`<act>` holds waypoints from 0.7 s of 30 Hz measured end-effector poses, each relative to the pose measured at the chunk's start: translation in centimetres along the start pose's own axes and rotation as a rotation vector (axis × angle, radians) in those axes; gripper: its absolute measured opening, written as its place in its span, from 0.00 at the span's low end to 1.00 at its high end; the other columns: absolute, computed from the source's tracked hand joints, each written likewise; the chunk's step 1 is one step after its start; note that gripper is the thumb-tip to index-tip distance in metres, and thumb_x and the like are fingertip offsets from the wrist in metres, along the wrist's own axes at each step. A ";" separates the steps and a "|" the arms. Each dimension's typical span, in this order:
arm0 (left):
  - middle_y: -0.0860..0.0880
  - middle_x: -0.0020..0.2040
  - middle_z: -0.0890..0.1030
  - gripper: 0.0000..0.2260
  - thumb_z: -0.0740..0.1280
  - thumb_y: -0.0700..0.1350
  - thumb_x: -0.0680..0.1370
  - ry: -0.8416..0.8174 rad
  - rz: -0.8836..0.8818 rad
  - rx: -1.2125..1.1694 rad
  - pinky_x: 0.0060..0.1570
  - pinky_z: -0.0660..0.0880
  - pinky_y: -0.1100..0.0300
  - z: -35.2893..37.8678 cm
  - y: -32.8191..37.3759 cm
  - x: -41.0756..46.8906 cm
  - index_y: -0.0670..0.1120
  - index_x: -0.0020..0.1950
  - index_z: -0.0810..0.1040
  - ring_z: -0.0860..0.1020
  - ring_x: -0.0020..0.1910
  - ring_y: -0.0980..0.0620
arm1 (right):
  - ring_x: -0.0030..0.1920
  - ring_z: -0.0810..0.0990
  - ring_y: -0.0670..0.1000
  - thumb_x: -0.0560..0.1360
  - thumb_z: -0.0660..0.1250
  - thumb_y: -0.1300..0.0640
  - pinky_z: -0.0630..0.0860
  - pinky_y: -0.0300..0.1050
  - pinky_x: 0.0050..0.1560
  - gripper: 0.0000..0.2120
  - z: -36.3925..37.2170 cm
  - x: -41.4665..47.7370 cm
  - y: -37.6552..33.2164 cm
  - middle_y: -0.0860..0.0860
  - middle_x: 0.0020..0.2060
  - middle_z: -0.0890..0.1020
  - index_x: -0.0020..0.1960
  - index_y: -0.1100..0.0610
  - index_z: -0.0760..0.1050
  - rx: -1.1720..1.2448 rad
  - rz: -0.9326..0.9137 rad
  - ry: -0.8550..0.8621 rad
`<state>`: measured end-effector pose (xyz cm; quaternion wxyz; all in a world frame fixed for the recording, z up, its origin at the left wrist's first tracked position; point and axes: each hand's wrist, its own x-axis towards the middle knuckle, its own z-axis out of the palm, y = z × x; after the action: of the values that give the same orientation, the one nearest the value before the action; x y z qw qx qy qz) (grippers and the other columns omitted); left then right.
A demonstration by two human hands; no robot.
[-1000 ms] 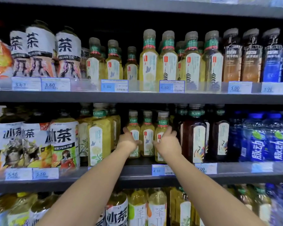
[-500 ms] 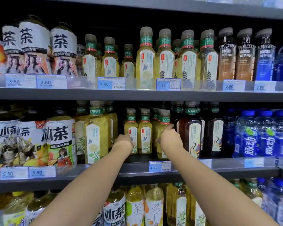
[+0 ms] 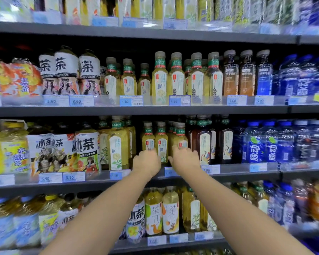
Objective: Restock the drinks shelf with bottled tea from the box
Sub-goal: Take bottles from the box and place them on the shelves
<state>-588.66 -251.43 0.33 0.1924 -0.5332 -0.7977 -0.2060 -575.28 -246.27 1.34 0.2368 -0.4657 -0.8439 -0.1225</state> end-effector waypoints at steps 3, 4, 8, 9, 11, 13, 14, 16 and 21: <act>0.46 0.51 0.80 0.12 0.58 0.51 0.81 0.116 0.141 0.046 0.46 0.74 0.51 0.2 1.0 -4.3 0.46 0.58 0.75 0.77 0.50 0.46 | 0.53 0.78 0.59 0.79 0.60 0.48 0.71 0.55 0.51 0.12 0.1 -3.7 -0.5 0.55 0.52 0.80 0.59 0.54 0.69 -0.002 -0.085 -0.003; 0.47 0.53 0.79 0.12 0.58 0.51 0.81 0.140 0.184 0.042 0.47 0.73 0.51 0.6 1.1 -5.6 0.46 0.59 0.75 0.77 0.52 0.46 | 0.54 0.78 0.59 0.79 0.59 0.50 0.71 0.55 0.52 0.12 0.5 -4.9 -0.6 0.55 0.53 0.80 0.60 0.54 0.69 -0.007 -0.100 -0.002; 0.49 0.56 0.79 0.13 0.59 0.51 0.80 0.173 0.307 0.025 0.55 0.74 0.52 3.7 0.5 -10.9 0.48 0.60 0.76 0.75 0.59 0.47 | 0.57 0.78 0.59 0.80 0.57 0.49 0.73 0.55 0.55 0.15 3.8 -9.7 -0.6 0.55 0.56 0.80 0.64 0.54 0.70 0.014 -0.141 -0.023; 0.49 0.54 0.80 0.12 0.60 0.50 0.79 0.181 0.333 0.010 0.53 0.74 0.51 4.9 0.2 -12.6 0.47 0.58 0.77 0.75 0.57 0.46 | 0.57 0.78 0.59 0.80 0.56 0.48 0.73 0.54 0.54 0.16 5.1 -11.2 -0.5 0.54 0.56 0.80 0.64 0.54 0.70 0.033 -0.152 -0.037; 0.47 0.49 0.79 0.10 0.63 0.48 0.78 0.170 0.347 0.009 0.48 0.73 0.50 7.5 -0.5 -15.9 0.46 0.54 0.76 0.76 0.52 0.44 | 0.55 0.79 0.59 0.81 0.56 0.48 0.73 0.52 0.50 0.16 7.9 -14.2 -0.3 0.54 0.55 0.80 0.63 0.54 0.70 0.064 -0.152 -0.098; 0.46 0.49 0.78 0.09 0.61 0.48 0.79 0.066 0.324 0.032 0.46 0.72 0.50 10.6 -1.5 -19.5 0.45 0.55 0.75 0.76 0.50 0.44 | 0.54 0.79 0.59 0.81 0.56 0.50 0.74 0.51 0.47 0.15 11.2 -17.5 -0.2 0.55 0.54 0.80 0.64 0.55 0.71 0.070 -0.148 -0.207; 0.46 0.49 0.78 0.09 0.59 0.48 0.81 0.002 0.316 0.041 0.46 0.72 0.50 12.3 -2.2 -21.2 0.45 0.55 0.75 0.76 0.51 0.44 | 0.53 0.79 0.59 0.81 0.56 0.51 0.74 0.51 0.45 0.15 13.1 -19.2 0.0 0.55 0.54 0.80 0.65 0.55 0.70 0.069 -0.148 -0.245; 0.46 0.51 0.78 0.09 0.58 0.48 0.82 -0.103 0.290 0.041 0.48 0.72 0.49 16.0 -3.8 -24.4 0.45 0.56 0.74 0.75 0.51 0.44 | 0.51 0.79 0.59 0.82 0.56 0.51 0.73 0.51 0.41 0.15 17.2 -22.5 0.3 0.55 0.53 0.79 0.65 0.55 0.69 0.058 -0.162 -0.321; 0.47 0.57 0.77 0.12 0.61 0.45 0.80 -0.375 0.158 0.048 0.53 0.72 0.48 24.9 -6.5 -33.0 0.46 0.63 0.74 0.74 0.60 0.42 | 0.51 0.79 0.61 0.79 0.58 0.55 0.73 0.52 0.40 0.12 27.5 -30.7 0.7 0.56 0.53 0.79 0.61 0.56 0.71 0.109 -0.136 -0.570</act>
<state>-585.12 -265.83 -38.77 0.0686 -0.6182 -0.7800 -0.0682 -568.61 -256.52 -38.06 0.0064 -0.4103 -0.9109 0.0433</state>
